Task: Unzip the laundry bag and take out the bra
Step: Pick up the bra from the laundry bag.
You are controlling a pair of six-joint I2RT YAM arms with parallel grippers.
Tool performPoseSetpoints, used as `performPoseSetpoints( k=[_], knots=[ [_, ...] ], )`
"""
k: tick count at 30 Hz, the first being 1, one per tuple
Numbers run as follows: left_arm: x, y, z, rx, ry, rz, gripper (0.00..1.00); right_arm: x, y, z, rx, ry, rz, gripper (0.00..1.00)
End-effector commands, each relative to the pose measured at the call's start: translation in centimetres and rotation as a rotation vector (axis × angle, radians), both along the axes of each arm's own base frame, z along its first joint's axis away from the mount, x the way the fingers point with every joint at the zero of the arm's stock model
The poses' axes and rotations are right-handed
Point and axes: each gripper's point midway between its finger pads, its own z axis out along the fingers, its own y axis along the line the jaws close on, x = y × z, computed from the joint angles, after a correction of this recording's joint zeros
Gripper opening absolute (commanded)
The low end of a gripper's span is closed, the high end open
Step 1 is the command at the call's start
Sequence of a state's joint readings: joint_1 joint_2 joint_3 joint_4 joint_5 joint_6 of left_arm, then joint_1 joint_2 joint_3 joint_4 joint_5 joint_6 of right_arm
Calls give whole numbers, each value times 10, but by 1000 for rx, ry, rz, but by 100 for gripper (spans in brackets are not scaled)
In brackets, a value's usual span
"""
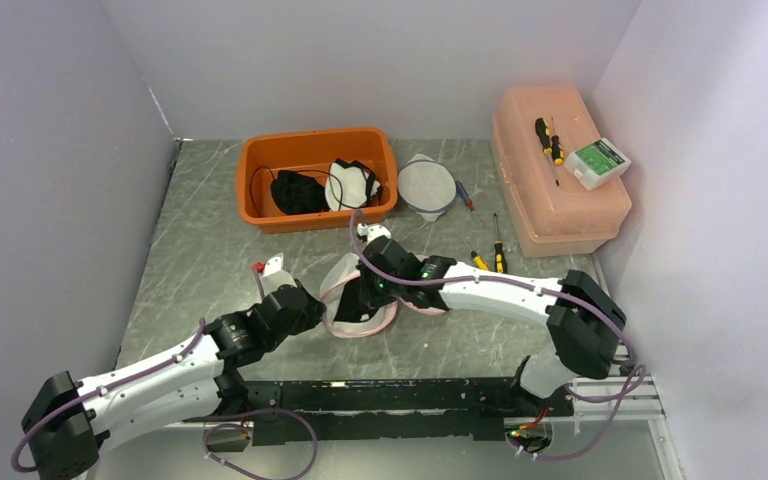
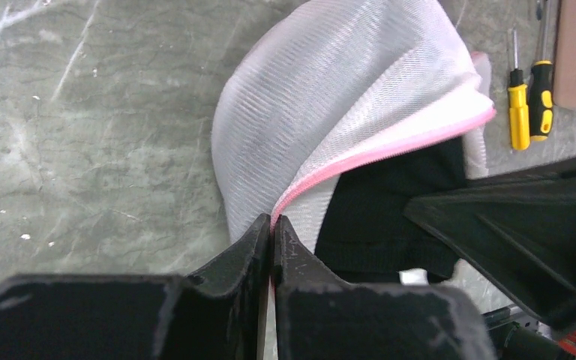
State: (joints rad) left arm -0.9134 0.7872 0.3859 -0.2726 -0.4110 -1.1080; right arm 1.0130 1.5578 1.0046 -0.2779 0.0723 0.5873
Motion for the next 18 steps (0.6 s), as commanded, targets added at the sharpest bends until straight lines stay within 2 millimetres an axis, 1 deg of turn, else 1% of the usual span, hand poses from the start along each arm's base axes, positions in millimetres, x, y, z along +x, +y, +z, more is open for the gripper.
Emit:
performPoseSetpoints(
  k=[1,3,6,9,13,15,18],
  knots=[
    [3,9,9,12,4,64,8,-6,4,45,73,-104,97,0],
    [4,15,13,33,7,88,7,-13,2,59,84,-162,177,0],
    [7,20,24,52,-11,108,7,-26,-3,74,100,-207,274,0],
    [12,19,37,54,-44,112,7,-33,-11,82,105,-240,311,0],
    [16,21,38,69,-52,124,8,-37,-18,96,155,-288,324,0],
    [17,18,38,66,-50,121,8,-41,-18,99,177,-295,343,0],
    [19,14,41,59,-50,119,8,-45,-17,91,150,-275,382,0]
  ],
)
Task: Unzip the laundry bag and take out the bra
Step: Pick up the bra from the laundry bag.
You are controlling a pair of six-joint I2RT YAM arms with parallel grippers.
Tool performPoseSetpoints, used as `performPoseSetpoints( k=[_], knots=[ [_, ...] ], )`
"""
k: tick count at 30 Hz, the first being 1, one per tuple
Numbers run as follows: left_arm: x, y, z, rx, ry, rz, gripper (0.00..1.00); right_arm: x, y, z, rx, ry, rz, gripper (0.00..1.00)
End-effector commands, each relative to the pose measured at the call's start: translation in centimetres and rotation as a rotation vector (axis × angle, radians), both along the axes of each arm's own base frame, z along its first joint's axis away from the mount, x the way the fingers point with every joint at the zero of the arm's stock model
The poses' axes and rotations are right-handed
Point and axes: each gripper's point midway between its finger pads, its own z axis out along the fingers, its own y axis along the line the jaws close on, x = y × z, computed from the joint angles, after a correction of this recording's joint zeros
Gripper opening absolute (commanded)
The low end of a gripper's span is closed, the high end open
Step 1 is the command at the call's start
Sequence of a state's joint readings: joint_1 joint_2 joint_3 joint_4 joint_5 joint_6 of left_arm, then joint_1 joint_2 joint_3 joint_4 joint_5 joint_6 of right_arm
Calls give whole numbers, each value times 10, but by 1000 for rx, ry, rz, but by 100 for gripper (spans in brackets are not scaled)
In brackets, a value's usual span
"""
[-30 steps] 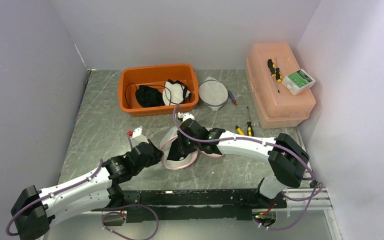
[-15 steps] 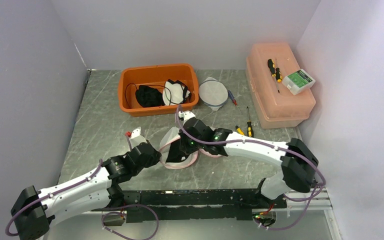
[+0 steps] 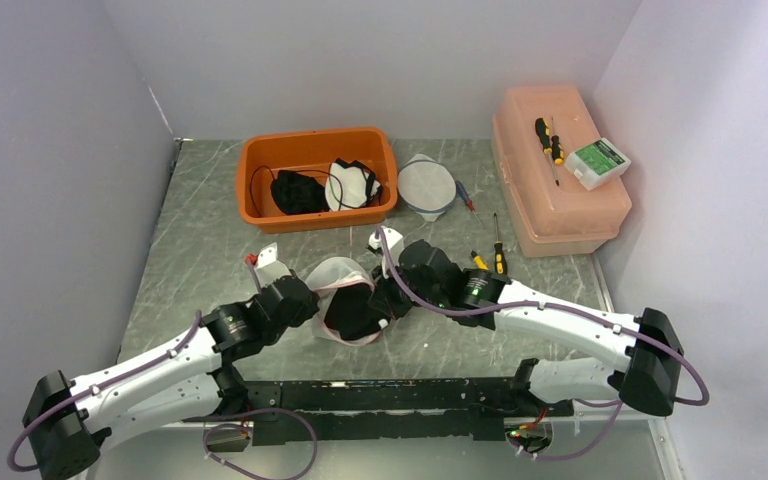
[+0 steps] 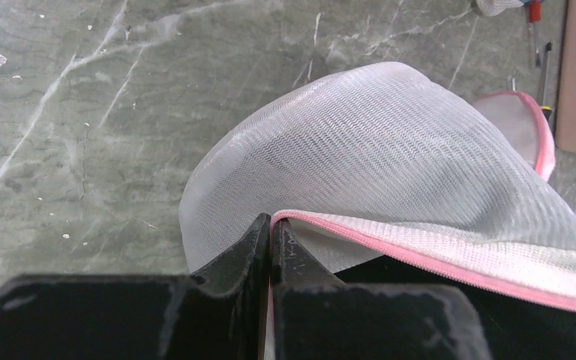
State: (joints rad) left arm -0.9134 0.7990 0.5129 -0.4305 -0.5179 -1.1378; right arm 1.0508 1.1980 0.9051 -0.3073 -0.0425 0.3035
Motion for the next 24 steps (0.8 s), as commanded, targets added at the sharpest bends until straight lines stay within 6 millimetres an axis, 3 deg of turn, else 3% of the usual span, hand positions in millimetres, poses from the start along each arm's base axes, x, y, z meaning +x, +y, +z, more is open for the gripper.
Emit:
performPoseSetpoints(
  k=[1,6,10,14,24],
  knots=[
    [9,-4,17,-3,-34,17,8,-4,7,5,7,-32,83,0],
    [15,-14,39,-50,-77,-2,8,-7,9,-20,-77,20,111,0],
    [19,-15,55,-51,-108,-5,8,-14,12,-26,-103,31,141,0],
    [21,-9,50,-7,-108,14,10,-23,16,-11,-58,21,188,0],
    [19,2,18,21,-30,55,10,-34,11,47,49,-35,242,0]
  ],
)
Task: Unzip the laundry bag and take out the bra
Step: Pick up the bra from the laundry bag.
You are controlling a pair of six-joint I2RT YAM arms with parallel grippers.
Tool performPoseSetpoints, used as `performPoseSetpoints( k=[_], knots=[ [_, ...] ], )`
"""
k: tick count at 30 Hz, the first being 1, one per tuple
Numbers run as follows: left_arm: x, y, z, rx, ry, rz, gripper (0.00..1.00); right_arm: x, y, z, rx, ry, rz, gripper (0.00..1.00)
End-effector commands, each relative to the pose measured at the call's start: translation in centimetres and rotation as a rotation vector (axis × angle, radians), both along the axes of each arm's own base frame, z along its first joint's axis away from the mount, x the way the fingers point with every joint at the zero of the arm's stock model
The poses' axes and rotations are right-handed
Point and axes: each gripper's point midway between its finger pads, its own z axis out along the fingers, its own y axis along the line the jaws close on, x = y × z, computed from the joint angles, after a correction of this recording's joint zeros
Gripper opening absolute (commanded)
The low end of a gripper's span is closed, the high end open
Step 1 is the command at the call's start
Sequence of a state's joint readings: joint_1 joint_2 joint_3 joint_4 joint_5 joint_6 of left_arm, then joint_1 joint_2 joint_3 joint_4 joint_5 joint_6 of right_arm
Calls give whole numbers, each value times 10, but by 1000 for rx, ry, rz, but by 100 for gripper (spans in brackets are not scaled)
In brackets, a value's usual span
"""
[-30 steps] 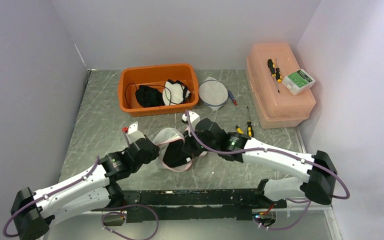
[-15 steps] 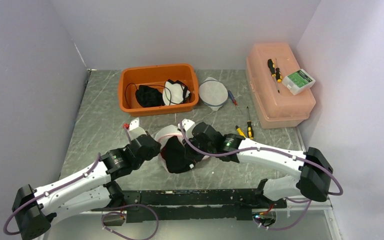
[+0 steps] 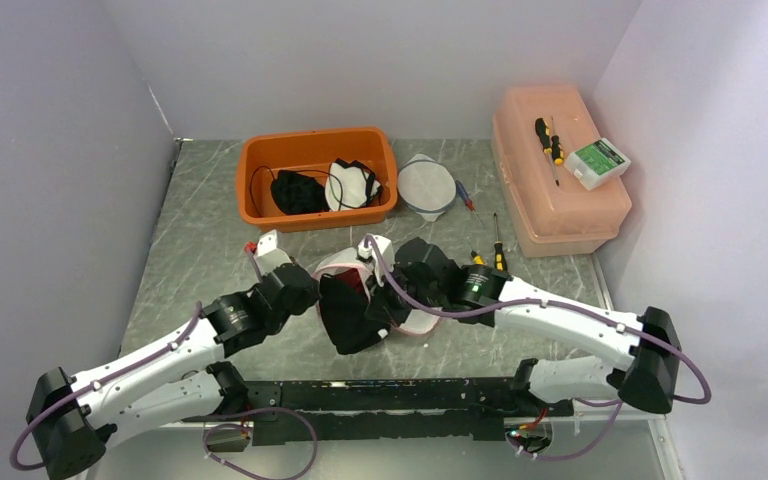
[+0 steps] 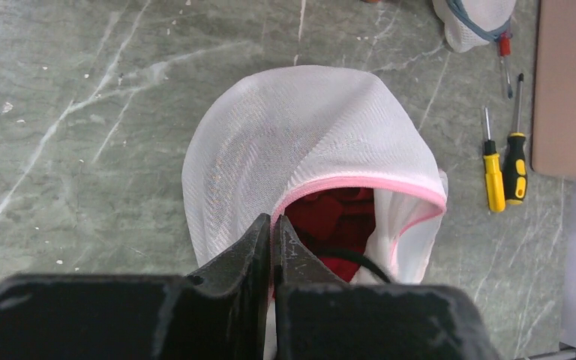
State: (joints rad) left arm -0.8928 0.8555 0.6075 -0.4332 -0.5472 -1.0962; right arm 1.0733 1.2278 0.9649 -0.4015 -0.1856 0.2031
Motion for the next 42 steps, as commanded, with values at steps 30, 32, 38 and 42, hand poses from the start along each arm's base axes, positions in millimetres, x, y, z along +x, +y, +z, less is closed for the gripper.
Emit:
performPoseSetpoints(
  k=[30,32,38,42],
  knots=[
    [-30,-28,137,-206,-309,-369,93,73,-88,129,562,-179,-507,0],
    [-37,-46,158,-223,-389,-499,93,67,-85,135,626,-158,-458,0],
    [-59,-100,186,-296,-476,-821,94,43,-77,150,732,-99,-303,0],
    [-60,-115,180,-317,-461,-876,94,34,-78,154,769,-81,-259,0]
  ],
)
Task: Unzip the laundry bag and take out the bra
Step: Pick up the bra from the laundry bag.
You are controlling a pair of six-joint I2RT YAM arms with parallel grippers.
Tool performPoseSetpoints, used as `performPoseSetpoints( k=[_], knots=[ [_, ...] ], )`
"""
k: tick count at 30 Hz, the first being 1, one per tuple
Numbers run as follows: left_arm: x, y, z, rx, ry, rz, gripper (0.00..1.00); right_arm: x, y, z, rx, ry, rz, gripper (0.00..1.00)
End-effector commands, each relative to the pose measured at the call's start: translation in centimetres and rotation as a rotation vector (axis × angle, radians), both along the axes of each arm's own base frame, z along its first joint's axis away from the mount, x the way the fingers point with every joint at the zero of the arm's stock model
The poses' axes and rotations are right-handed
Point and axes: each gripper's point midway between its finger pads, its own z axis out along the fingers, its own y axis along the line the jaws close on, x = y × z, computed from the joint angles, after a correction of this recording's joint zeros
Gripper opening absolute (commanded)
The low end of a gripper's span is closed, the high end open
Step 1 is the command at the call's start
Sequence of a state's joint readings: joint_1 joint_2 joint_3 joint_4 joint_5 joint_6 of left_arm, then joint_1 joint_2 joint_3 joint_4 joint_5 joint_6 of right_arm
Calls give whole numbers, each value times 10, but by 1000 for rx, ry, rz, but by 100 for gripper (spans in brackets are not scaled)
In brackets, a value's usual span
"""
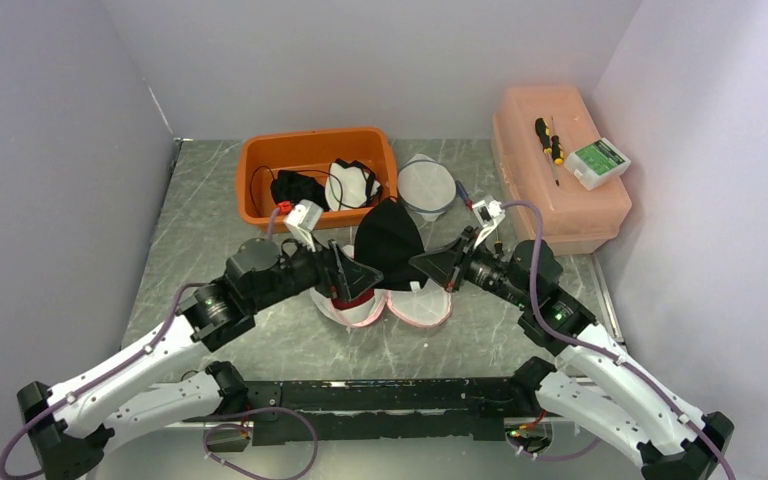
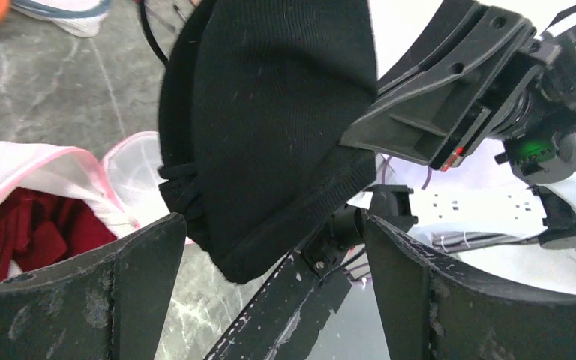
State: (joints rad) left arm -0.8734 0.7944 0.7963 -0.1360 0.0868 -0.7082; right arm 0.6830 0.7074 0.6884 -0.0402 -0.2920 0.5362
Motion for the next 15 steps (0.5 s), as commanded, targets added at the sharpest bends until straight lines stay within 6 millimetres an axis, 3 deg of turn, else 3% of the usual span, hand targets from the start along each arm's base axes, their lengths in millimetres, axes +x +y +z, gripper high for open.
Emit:
performPoseSetpoints(
  k=[1,10,15],
  knots=[
    [-12,-20,23,-55,-103,-148,94,-23,6,39,139,-83,127,0],
    [-3,-17,26,-51,-112,-115,94,-36,5,48,179,-90,189,0],
    [-3,5,40,-47,-166,-45,94,-36,1,51,162,-110,170,0]
  ],
)
